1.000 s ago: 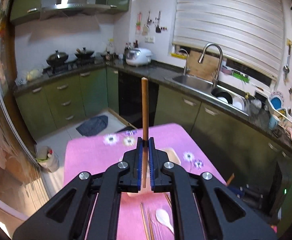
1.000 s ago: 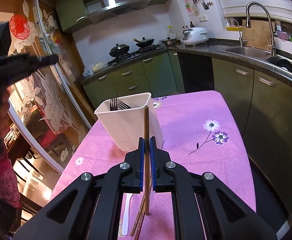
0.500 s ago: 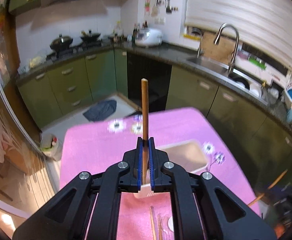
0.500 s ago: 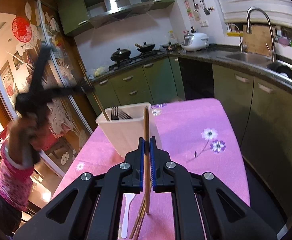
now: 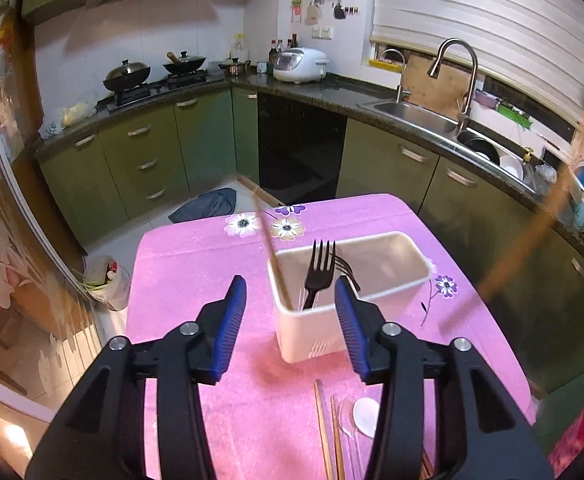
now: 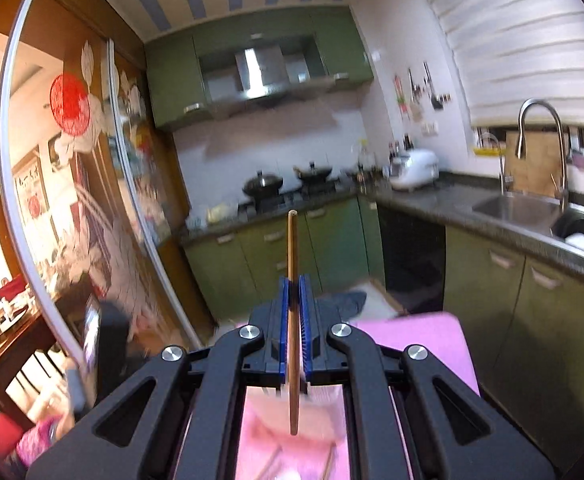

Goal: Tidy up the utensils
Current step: 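Lift both chopsticks while the left tool drops its chopstick into the holder, then lower the chopstick into the white holder and open the right tool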

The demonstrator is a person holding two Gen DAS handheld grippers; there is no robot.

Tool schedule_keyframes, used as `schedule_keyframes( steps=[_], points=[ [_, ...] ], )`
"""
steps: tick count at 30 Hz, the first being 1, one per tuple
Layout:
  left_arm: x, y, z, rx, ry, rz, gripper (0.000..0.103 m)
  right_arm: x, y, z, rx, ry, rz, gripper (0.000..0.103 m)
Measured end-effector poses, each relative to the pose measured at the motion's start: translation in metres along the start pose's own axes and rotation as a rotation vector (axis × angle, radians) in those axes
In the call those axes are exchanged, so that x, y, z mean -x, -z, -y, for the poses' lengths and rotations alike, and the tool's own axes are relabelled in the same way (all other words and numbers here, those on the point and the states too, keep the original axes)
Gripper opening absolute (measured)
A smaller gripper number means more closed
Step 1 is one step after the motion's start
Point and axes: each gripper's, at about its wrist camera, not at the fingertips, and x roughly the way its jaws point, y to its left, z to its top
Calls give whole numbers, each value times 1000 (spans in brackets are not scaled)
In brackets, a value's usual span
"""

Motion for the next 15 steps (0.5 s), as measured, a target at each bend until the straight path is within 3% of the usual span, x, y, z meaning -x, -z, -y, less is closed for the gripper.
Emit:
schedule_keyframes(
  steps=[3, 7, 15],
  points=[
    [11, 13, -2, -14, 2, -3, 48, -23, -15, -7, 19, 40, 35, 6],
    [15, 34, -2, -26, 18, -30, 48, -69, -17, -4, 32, 90, -8, 6],
    [3, 74, -2, -29, 31, -110, 50, -140, 58, 11, 52, 150, -219, 7]
  ],
)
